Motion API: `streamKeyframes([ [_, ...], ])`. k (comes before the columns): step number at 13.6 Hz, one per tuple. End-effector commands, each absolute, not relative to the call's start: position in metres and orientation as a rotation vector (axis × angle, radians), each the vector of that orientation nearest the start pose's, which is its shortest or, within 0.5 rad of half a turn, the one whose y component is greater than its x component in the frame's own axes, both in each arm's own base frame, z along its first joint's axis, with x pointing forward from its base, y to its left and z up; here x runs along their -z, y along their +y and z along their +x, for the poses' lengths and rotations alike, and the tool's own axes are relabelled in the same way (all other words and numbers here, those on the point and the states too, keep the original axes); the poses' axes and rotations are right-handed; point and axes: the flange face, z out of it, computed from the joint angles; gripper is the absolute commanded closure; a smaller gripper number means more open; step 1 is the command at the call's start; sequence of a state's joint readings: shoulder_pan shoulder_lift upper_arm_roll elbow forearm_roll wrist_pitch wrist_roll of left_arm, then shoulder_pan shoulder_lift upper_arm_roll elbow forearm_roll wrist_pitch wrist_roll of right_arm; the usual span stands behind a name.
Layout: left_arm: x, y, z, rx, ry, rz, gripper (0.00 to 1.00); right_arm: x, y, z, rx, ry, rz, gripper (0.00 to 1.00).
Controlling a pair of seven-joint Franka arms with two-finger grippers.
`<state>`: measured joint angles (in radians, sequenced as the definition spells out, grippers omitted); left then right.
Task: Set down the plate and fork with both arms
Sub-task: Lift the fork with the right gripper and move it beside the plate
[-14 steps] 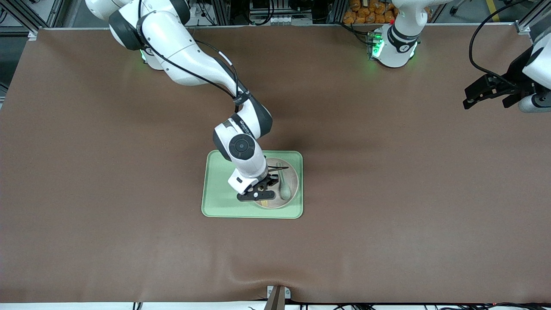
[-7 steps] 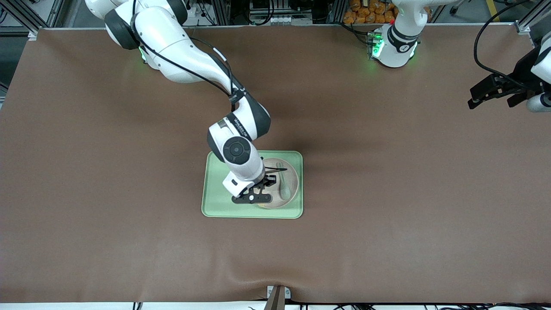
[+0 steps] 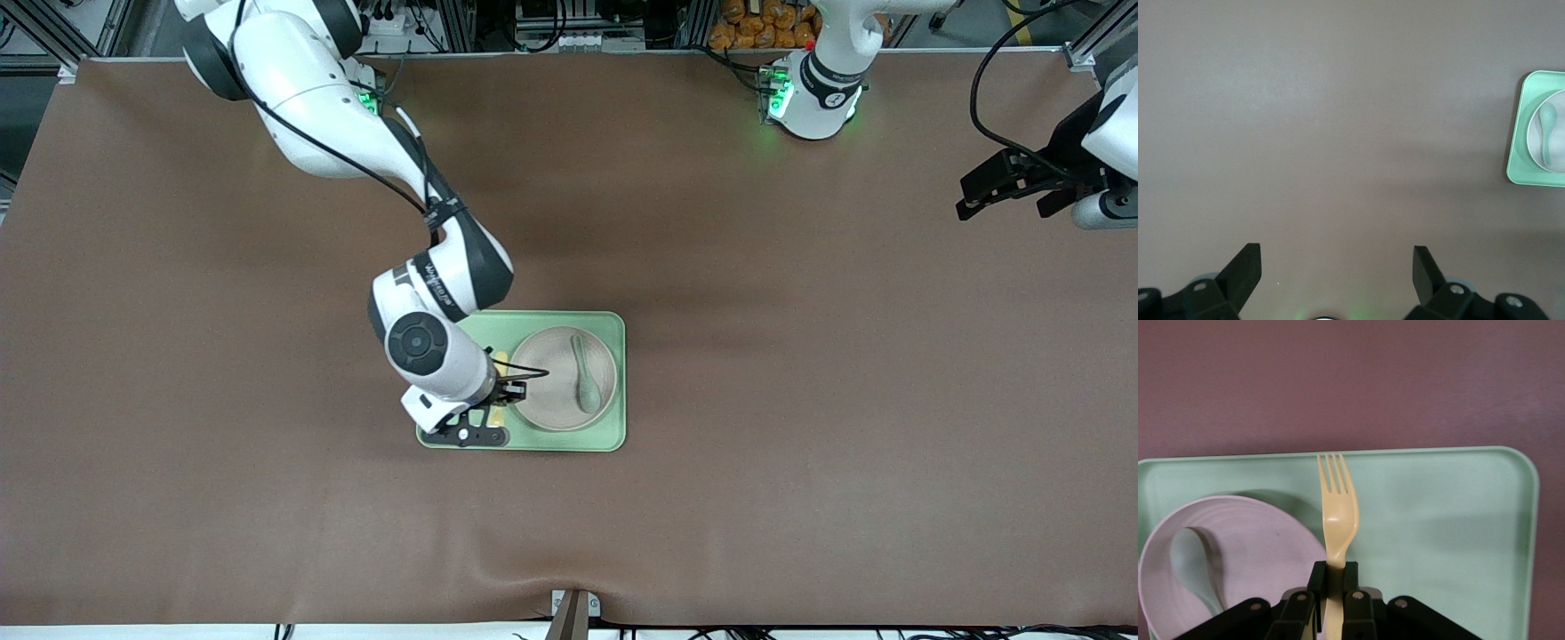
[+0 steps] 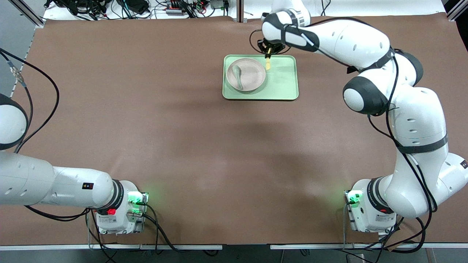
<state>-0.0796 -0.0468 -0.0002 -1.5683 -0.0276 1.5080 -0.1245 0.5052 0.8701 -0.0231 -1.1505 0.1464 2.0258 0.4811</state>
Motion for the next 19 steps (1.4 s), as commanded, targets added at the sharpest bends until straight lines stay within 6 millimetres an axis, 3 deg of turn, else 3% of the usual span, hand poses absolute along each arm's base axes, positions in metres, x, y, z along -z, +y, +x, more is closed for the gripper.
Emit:
streamKeyframes([
  [1,-0.652,-0.047,0.528,-0.03,-0.079,-3.146,0.0,-0.293,0.335,0.677,-0.163,0.021,-3.023,1.0],
  [5,-0.649,-0.054,0.529,-0.04,-0.067,-3.145,0.0,-0.282,0.299,0.677,-0.224,0.023,-3.032,1.0],
  [8,-0.649,-0.055,0.529,-0.04,-0.062,-3.145,0.0,-0.268,0.27,0.667,-0.197,-0.04,-3.029,1.0],
  [12,-0.645,-0.056,0.53,-0.057,-0.057,-3.144,0.0,-0.22,0.285,0.636,-0.059,-0.062,-3.02,1.0],
  [15,-0.647,-0.054,0.528,-0.056,-0.057,-3.142,0.0,-0.211,0.302,0.625,-0.064,-0.081,-3.019,1.0],
  [19,-0.65,-0.052,0.525,-0.06,-0.058,-3.114,0.0,-0.203,0.299,0.623,-0.048,-0.074,-3.018,1.0],
])
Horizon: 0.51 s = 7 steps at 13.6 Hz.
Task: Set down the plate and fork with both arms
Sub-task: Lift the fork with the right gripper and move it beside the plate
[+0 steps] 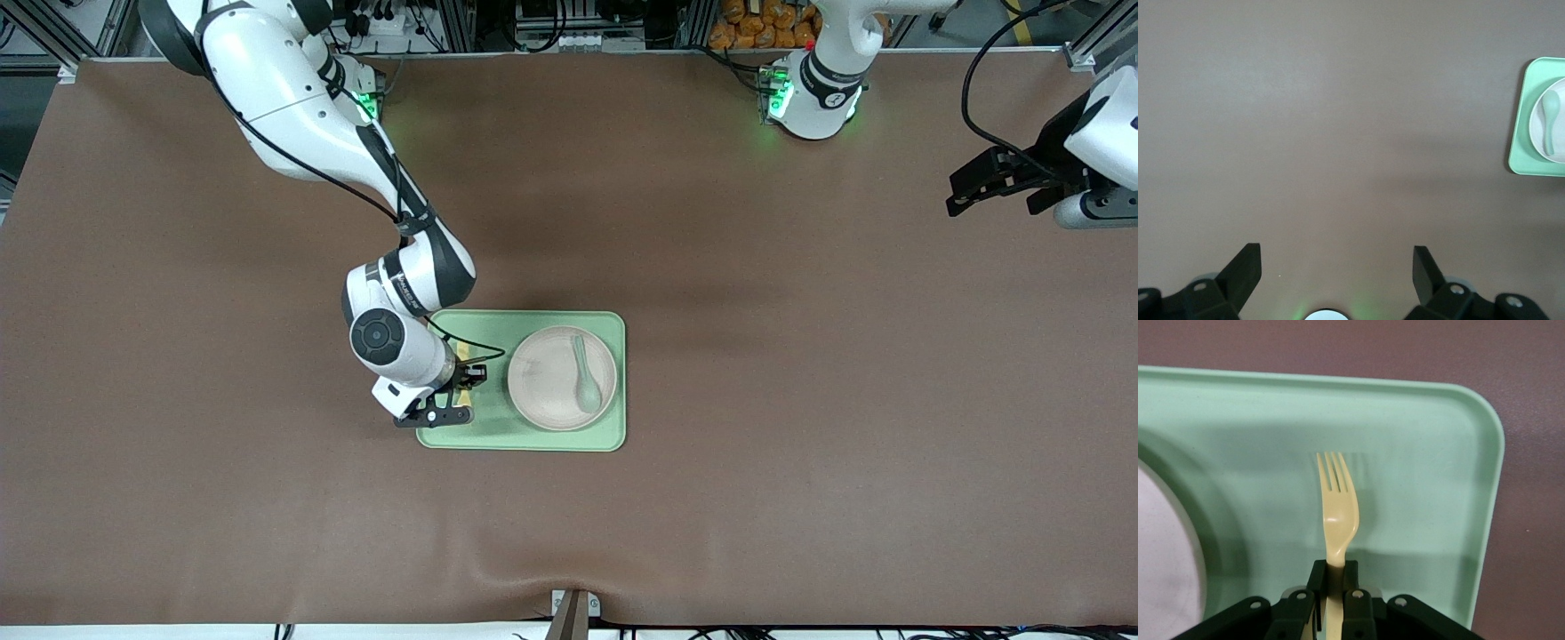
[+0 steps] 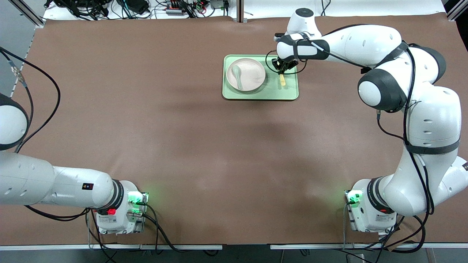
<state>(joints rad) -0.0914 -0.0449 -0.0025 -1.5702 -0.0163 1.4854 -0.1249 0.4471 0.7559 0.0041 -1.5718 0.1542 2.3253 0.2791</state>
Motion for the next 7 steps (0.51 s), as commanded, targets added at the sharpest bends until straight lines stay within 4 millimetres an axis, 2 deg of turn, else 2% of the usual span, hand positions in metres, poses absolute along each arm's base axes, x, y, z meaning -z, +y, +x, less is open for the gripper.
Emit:
streamKeyframes([
  [1,-0.65,-0.053,0.525,-0.062,-0.056,-3.111,0.0,-0.199,0.298,0.624,-0.04,-0.07,-3.017,1.0],
  [2,-0.651,-0.055,0.525,-0.057,-0.049,-3.111,0.0,-0.2,0.295,0.626,-0.036,-0.063,-3.016,0.9],
  [3,-0.652,-0.055,0.525,-0.054,-0.049,-3.111,0.0,-0.2,0.294,0.627,-0.038,-0.057,-3.016,0.31],
  [5,-0.652,-0.055,0.525,-0.052,-0.044,-3.112,0.0,-0.206,0.29,0.629,-0.046,-0.041,-3.009,0.0],
  [7,-0.652,-0.055,0.525,-0.052,-0.035,-3.112,0.0,-0.218,0.292,0.631,-0.072,-0.051,-3.01,0.0],
])
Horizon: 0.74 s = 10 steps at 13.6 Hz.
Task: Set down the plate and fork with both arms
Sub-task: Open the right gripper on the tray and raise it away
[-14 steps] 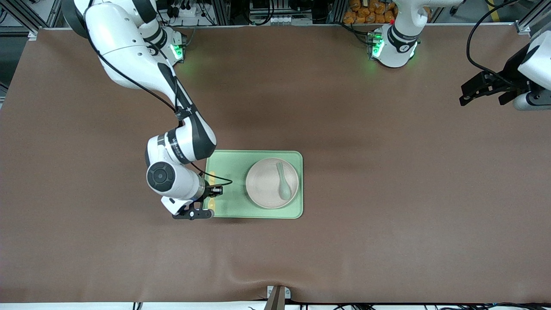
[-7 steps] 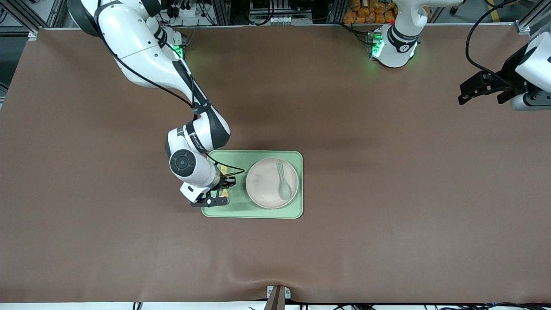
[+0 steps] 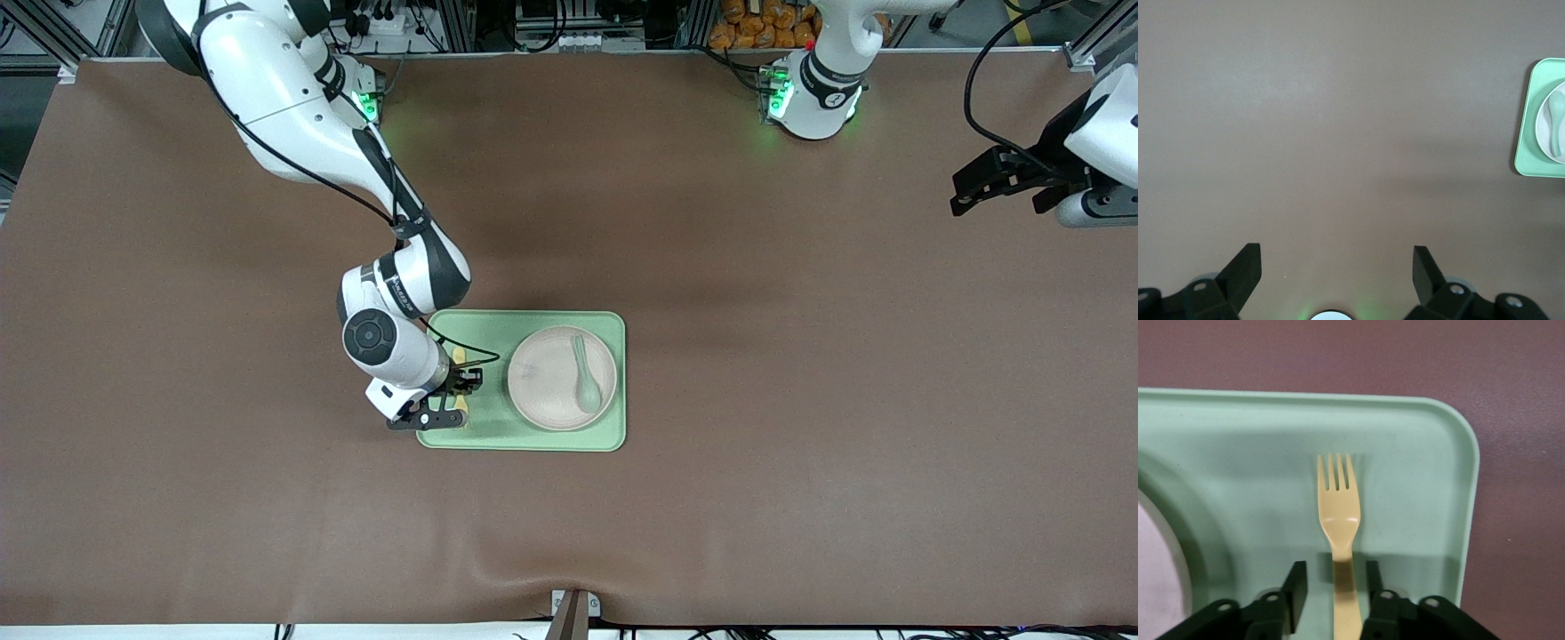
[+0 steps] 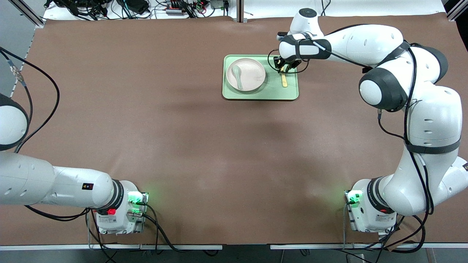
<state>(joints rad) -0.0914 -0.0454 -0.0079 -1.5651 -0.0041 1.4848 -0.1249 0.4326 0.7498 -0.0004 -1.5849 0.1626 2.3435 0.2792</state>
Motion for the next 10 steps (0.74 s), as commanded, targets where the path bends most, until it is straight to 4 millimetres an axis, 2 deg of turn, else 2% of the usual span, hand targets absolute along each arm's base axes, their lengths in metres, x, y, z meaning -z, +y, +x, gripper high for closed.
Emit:
streamKeyframes([
  [1,-0.652,-0.055,0.525,-0.052,-0.035,-3.112,0.0,-0.231,0.294,0.636,-0.067,-0.061,-3.005,0.0],
  [3,-0.653,-0.055,0.525,-0.05,-0.03,-3.112,0.0,-0.254,0.291,0.647,-0.086,-0.056,-3.001,0.0],
  [5,-0.653,-0.054,0.525,-0.05,-0.03,-3.112,0.0,-0.289,0.276,0.662,-0.093,-0.029,-2.994,0.0],
  [6,-0.653,-0.054,0.525,-0.05,-0.027,-3.112,0.0,-0.308,0.265,0.67,-0.089,-0.015,-2.991,0.0],
  [10,-0.653,-0.054,0.525,-0.05,-0.027,-3.112,0.0,-0.381,0.198,0.692,-0.093,0.076,-2.995,0.0],
])
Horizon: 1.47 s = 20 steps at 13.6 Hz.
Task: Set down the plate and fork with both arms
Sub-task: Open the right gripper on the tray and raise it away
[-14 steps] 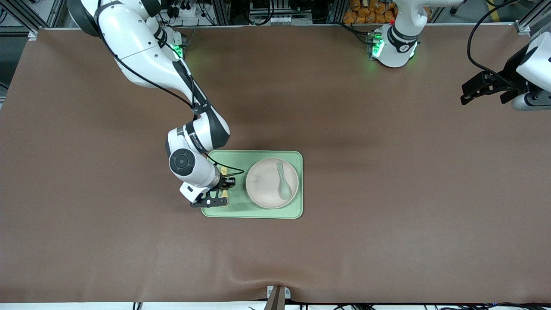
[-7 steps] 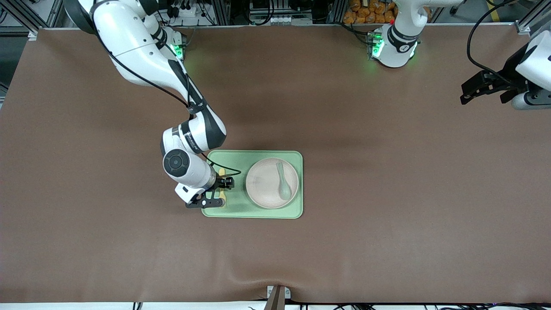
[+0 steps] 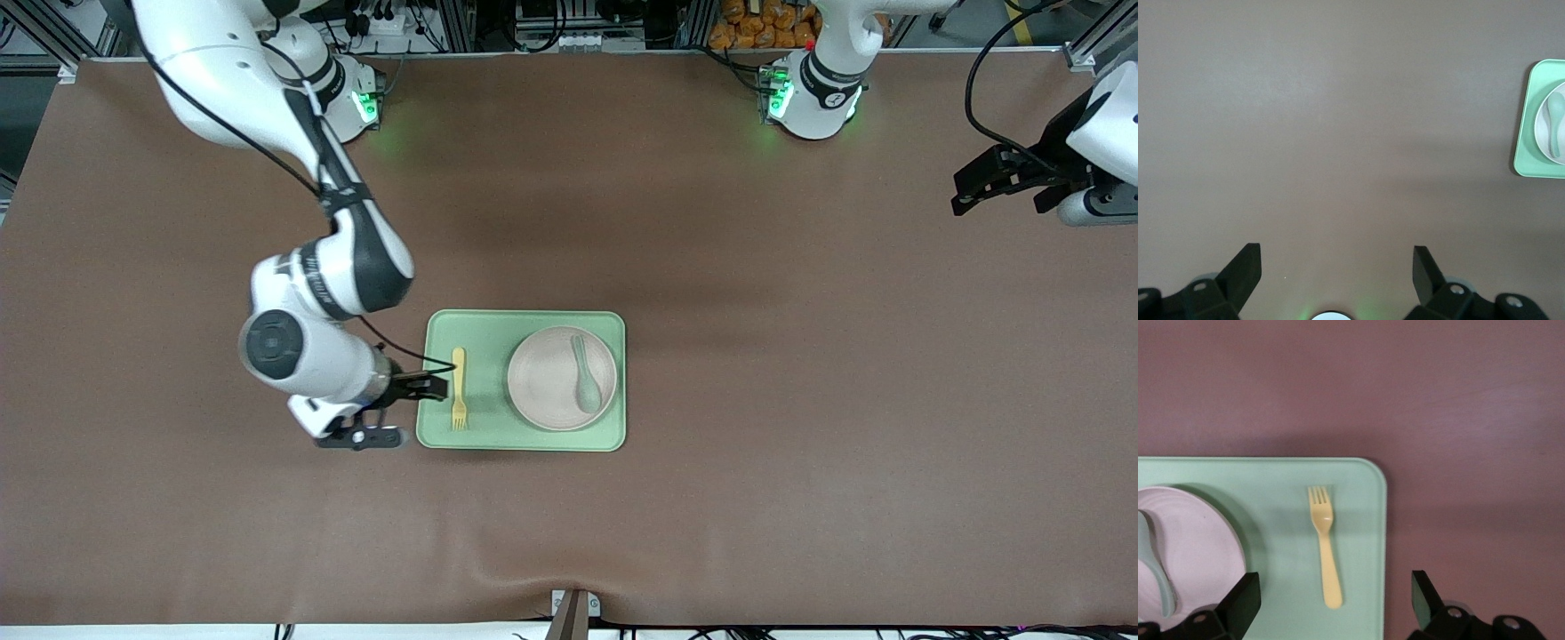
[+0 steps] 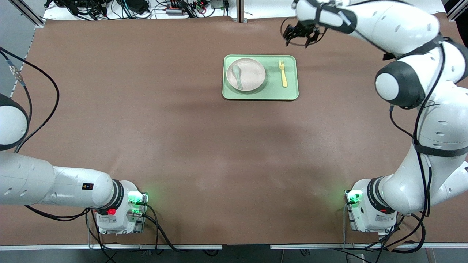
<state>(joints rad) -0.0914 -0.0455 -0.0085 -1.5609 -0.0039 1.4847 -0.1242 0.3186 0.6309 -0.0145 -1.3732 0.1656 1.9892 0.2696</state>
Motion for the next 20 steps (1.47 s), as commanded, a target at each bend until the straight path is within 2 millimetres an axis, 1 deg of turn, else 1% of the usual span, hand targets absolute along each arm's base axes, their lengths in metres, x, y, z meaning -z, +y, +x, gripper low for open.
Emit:
streamKeyframes([
  [1,-0.653,-0.054,0.525,-0.053,-0.025,-3.114,0.0,-0.401,0.169,0.695,-0.122,0.125,-2.988,0.0],
  [3,-0.652,-0.056,0.524,-0.055,-0.02,-3.113,0.0,-0.436,0.139,0.699,-0.16,0.167,-2.986,0.0],
  [5,-0.653,-0.06,0.523,-0.059,-0.02,-3.112,0.0,-0.463,0.112,0.697,-0.19,0.219,-2.987,0.0],
  [6,-0.654,-0.063,0.522,-0.059,-0.02,-3.111,0.0,-0.498,0.099,0.688,-0.153,0.23,-2.987,0.0],
  [7,-0.657,-0.063,0.519,-0.059,-0.023,-3.11,0.0,-0.518,0.087,0.681,-0.13,0.231,-3.01,0.0],
  [8,-0.659,-0.062,0.517,-0.056,-0.014,-3.11,0.0,-0.539,0.077,0.672,-0.112,0.239,-3.04,0.0],
  [9,-0.658,-0.062,0.517,-0.061,-0.014,-3.108,0.0,-0.559,0.073,0.657,-0.127,0.231,-3.068,0.0],
  [10,-0.658,-0.06,0.517,-0.061,-0.016,-3.108,0.0,-0.574,0.07,0.647,-0.123,0.195,-3.084,0.0],
  [11,-0.659,-0.058,0.518,-0.058,-0.021,-3.107,0.0,-0.593,0.061,0.633,-0.112,0.167,-3.085,0.0],
  [13,-0.658,-0.059,0.517,-0.061,-0.019,-3.108,0.0,-0.621,0.039,0.601,-0.087,0.208,-3.081,0.0],
  [14,-0.657,-0.061,0.518,-0.063,-0.012,-3.108,0.0,-0.634,0.025,0.584,-0.06,0.243,-3.075,0.0],
  [15,-0.658,-0.063,0.518,-0.061,-0.007,-3.108,0.0,-0.645,0.017,0.566,-0.045,0.261,-3.073,0.0],
  [17,-0.659,-0.06,0.517,-0.059,-0.012,-3.109,0.0,-0.66,0.016,0.537,-0.028,0.261,-3.076,0.0],
  [19,-0.659,-0.057,0.518,-0.059,-0.016,-3.11,0.0,-0.665,0.013,0.514,-0.032,0.269,-3.079,0.0],
  [20,-0.66,-0.057,0.517,-0.057,-0.019,-3.11,0.0,-0.665,0.012,0.507,-0.035,0.271,-3.088,0.0],
])
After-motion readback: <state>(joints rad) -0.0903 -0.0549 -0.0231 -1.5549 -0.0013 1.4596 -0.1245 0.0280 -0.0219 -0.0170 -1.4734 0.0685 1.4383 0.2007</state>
